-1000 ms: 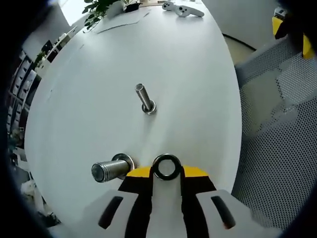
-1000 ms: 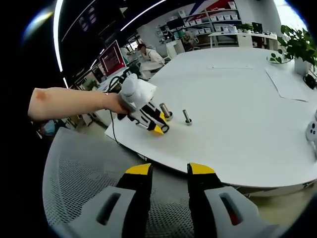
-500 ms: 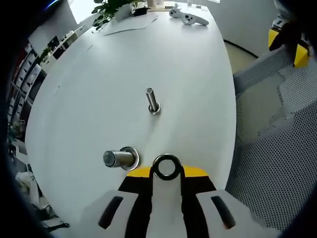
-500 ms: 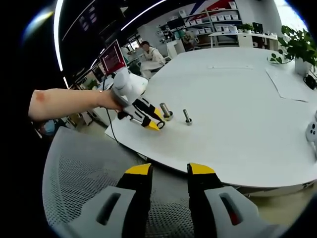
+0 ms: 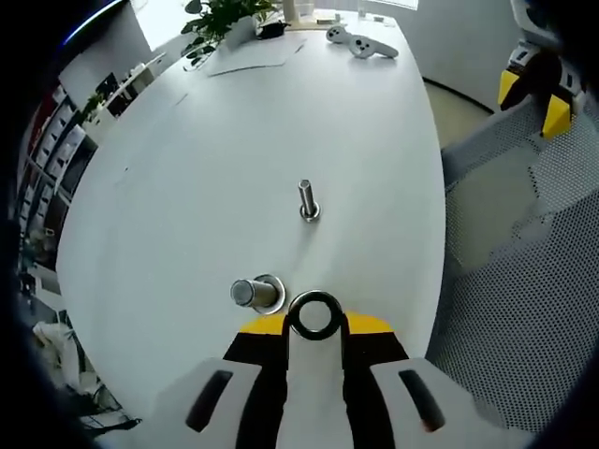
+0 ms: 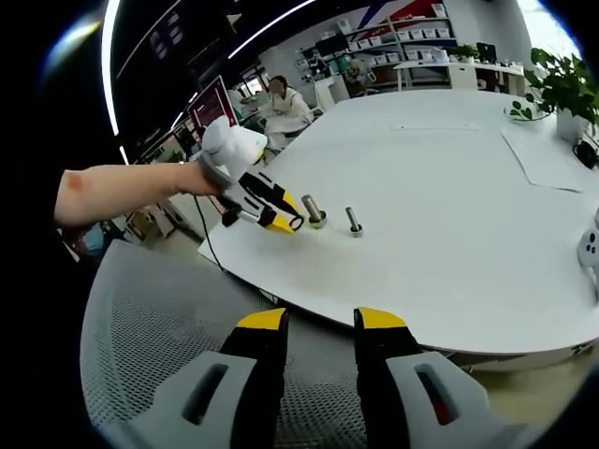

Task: Place the washer onto the threaded stud by aligning its center hole with the stud, sliding it down to the base, and recovering from edge contact or off-axis alignment until the washer reaches the visible bottom stop.

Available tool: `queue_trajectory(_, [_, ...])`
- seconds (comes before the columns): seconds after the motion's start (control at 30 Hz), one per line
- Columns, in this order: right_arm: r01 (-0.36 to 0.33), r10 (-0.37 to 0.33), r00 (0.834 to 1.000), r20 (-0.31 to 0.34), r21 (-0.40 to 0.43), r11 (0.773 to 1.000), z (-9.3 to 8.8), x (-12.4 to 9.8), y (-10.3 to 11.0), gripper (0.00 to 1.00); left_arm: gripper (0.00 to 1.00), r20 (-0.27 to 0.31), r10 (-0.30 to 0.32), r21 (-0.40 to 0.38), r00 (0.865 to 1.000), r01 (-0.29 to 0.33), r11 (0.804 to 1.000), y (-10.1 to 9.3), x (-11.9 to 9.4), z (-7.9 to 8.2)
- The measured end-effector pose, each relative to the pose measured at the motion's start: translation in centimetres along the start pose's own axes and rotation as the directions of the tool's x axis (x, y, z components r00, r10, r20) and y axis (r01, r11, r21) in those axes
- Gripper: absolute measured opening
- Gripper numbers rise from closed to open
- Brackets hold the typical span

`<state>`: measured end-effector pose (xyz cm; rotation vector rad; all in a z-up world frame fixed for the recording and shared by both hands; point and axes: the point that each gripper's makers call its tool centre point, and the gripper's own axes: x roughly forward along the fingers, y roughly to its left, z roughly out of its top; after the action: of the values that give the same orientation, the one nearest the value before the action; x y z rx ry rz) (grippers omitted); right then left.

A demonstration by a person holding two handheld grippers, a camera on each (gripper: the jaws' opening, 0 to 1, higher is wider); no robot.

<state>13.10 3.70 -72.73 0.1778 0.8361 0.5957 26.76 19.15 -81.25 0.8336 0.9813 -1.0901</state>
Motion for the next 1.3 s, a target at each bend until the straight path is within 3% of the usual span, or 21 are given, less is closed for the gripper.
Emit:
queue_trajectory(0.8, [0.003, -0.003, 1.000, 0.005, 0.004, 1.000, 0.1, 0.0, -0.1, 0.31, 0.19, 0.020, 0.040, 0.015, 0.999, -0.040, 0.999, 2.6, -1.8, 1.3])
queue_trajectory(1.3, [0.002, -0.002, 1.000, -0.002, 0.003, 1.000, 0.0, 0.0, -0.1, 0.31, 0.19, 0.004, 0.055, 0.020, 0.998, -0.055, 0.998, 4.1, -1.0, 1.9])
